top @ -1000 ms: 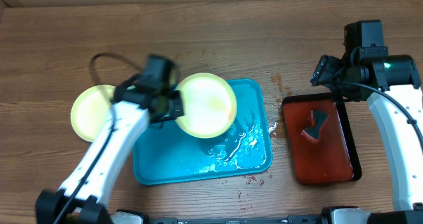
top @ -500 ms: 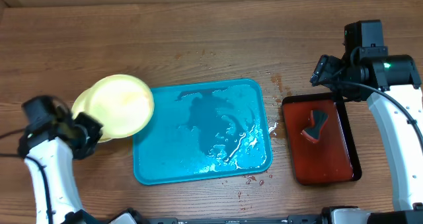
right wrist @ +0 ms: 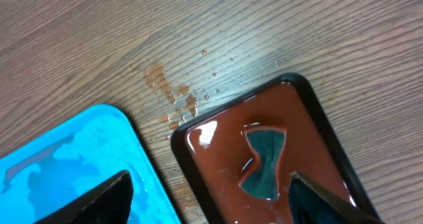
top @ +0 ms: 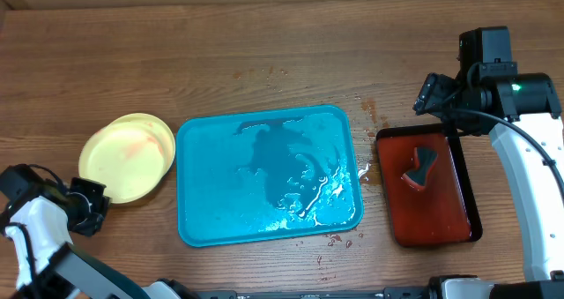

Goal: Clean dirty plates on tray and stack at the side
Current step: 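Carry the yellow plate left and stack it on the plate pile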

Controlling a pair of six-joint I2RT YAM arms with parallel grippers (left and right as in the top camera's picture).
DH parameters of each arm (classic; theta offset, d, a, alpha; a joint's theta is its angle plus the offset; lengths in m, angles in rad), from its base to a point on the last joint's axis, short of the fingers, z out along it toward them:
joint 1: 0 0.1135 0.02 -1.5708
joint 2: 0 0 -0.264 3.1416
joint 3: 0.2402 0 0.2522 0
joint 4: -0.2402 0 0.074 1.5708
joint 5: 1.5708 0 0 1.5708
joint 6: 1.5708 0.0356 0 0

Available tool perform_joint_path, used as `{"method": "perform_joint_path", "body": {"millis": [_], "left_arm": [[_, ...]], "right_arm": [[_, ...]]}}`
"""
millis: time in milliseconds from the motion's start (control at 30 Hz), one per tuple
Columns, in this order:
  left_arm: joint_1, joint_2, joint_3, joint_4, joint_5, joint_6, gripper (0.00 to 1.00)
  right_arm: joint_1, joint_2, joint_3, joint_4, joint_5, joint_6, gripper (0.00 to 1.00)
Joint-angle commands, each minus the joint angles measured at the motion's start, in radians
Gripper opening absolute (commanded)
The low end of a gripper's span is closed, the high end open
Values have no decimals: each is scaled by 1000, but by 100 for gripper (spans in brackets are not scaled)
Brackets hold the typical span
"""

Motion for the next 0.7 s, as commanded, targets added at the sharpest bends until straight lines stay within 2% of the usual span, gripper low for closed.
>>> {"method": "perform_joint_path", "body": {"millis": [0, 267, 300, 333, 433, 467, 500, 567, 667], "left_arm": [[-17, 55, -6, 30, 23, 20, 4], [-18, 60, 30, 64, 26, 16, 5], [-23, 60, 36, 65, 26, 16, 12], [-32, 60, 37, 72, 28, 21, 15], [-60, 60, 37, 86, 27, 37, 16], [-85, 60, 37, 96, 27, 39, 26], [-102, 60, 37, 106, 27, 40, 30], [-135, 60, 42, 121, 27, 47, 31], [-188, 60, 68, 127, 25, 47, 40]], "right_arm": [[-3, -18, 23, 2, 6, -4, 77], [-3, -18, 23, 1, 5, -3, 79], [-3, -18, 23, 1, 5, -3, 81], [-3, -18, 23, 1, 5, -3, 82], [-3, -18, 23, 0, 5, -3, 82], [-3, -18, 23, -1, 5, -3, 83], [-3, -18, 23, -1, 5, -3, 83], [-3, -18, 23, -1, 5, -3, 83], [-3, -18, 23, -4, 6, -3, 84]]}}
